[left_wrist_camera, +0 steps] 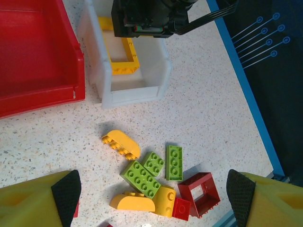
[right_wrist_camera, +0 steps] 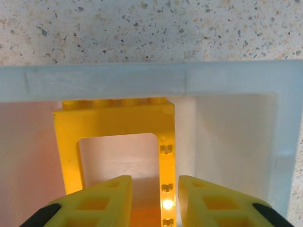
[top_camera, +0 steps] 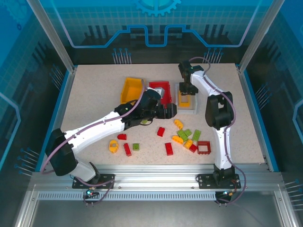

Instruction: Sort the legos into containers by color

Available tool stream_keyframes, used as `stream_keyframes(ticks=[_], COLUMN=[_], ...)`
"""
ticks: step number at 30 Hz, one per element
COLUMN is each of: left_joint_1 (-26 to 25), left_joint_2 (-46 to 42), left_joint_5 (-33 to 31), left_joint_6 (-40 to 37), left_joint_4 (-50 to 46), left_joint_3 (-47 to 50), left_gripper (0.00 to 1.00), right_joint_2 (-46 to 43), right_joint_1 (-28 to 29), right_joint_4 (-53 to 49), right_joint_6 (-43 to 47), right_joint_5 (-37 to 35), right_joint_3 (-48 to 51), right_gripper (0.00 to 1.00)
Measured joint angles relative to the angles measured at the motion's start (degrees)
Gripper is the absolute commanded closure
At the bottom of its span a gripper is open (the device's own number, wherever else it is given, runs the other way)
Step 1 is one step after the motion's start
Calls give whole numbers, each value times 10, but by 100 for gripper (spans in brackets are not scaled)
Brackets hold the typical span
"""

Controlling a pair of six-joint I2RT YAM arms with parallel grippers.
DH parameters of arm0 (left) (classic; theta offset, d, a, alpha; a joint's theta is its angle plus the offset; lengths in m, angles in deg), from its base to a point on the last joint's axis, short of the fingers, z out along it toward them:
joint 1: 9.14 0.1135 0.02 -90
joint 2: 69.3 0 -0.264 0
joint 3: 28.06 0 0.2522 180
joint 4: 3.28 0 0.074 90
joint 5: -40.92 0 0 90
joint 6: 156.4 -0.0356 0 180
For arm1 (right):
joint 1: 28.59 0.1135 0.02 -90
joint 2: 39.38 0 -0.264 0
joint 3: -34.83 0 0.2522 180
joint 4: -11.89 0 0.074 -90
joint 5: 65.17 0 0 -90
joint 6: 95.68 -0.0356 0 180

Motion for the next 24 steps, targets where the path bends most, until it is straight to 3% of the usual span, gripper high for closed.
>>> stream_keyframes(ticks=[5,9,15,24], left_joint_1=[-8,-22,-61,-162], left_joint_2=[1,8,54,225], left_joint_5=[0,0,7,22], left_joint_6=[0,0,-3,14], left_joint_4=[-8,-10,-19,-64], left_joint_3=[0,0,-24,-162], left_gripper=[15,17,24,39], right_joint_2=[-14,-87,-294,-702], right_joint_1=[1,6,10,6], right_joint_4=[-4,-1,25,24], right_joint_6=[0,-1,-16,-110], right_joint_5=[2,2,-9,-53], right_joint_3=[2,30,127,471], right_gripper=[64,62,60,55])
